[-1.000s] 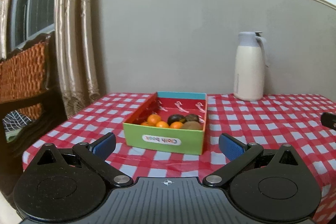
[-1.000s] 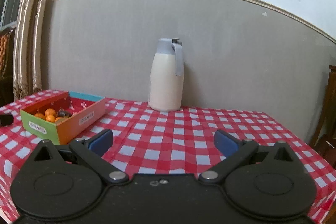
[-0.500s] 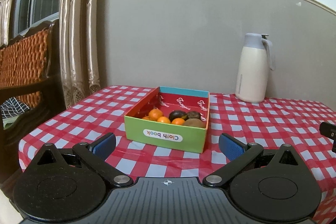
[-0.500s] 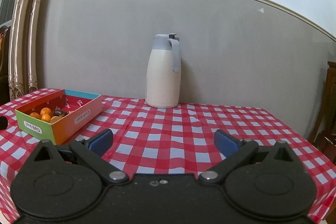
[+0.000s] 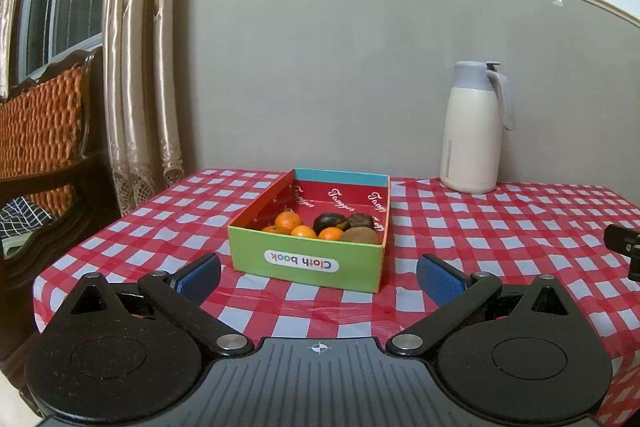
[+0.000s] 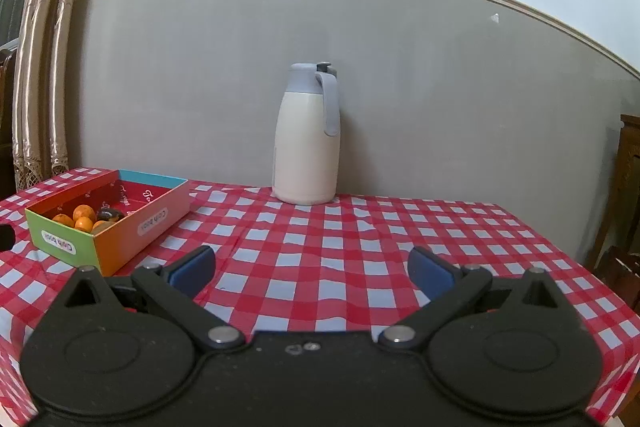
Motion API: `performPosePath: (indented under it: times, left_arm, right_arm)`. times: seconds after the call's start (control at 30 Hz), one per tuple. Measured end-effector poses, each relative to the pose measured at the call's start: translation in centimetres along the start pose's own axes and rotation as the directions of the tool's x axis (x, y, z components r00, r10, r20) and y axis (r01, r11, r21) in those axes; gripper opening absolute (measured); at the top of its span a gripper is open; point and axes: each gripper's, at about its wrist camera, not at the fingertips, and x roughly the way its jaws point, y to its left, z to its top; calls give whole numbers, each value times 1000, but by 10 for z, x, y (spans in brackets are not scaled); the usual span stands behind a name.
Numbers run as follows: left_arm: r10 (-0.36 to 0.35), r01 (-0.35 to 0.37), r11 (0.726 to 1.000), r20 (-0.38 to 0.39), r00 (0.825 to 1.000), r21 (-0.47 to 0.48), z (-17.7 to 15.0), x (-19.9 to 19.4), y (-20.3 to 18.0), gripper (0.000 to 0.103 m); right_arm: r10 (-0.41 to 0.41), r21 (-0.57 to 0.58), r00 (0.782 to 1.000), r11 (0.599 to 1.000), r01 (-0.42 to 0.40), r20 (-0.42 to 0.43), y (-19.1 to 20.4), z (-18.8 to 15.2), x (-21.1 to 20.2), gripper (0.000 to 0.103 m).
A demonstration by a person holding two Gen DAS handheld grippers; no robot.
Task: Organize fruits
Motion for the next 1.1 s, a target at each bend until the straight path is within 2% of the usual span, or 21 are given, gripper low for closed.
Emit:
performPosePath:
  times: [1.1]
  left_arm:
    - [-9,9,1000,13,1000,6,1,-1,0,103]
  right_arm:
    - [1,-3,1000,1000,-1,-3,-1,0,1,103]
